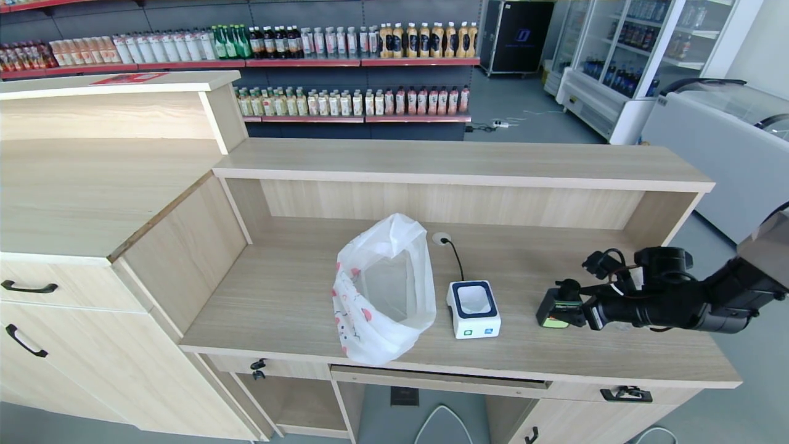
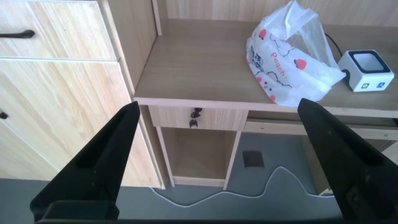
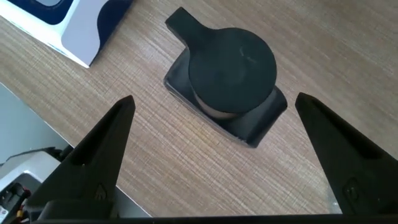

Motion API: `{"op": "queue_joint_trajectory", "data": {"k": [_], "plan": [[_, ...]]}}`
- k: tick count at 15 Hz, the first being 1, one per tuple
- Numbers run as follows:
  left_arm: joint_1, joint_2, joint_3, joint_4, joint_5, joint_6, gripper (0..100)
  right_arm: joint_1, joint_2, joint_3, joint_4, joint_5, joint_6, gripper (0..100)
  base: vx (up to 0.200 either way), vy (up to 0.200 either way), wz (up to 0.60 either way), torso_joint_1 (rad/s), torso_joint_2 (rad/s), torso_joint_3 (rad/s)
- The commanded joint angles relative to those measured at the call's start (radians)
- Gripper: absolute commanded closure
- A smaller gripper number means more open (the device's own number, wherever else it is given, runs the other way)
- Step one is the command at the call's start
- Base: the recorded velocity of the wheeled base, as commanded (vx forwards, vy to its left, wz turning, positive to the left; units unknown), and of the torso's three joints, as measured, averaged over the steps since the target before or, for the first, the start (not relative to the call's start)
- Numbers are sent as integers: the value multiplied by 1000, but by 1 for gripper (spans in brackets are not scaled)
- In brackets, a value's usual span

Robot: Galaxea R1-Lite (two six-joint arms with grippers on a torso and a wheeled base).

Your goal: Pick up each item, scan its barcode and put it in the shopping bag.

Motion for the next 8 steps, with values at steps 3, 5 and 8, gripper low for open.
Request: {"op": "queue_joint_trajectory", "data": {"k": [3,5,8], "plan": [[0,0,0,0,0,0,0,5,37,-10,8,25,-18,0,0,0,0,0,0,0],[0,0,0,0,0,0,0,20,50,-9,2,34,-21,0,0,0,0,0,0,0],[0,0,0,0,0,1,0,38,66,-29,1,53,-21,0,0,0,0,0,0,0]]}}
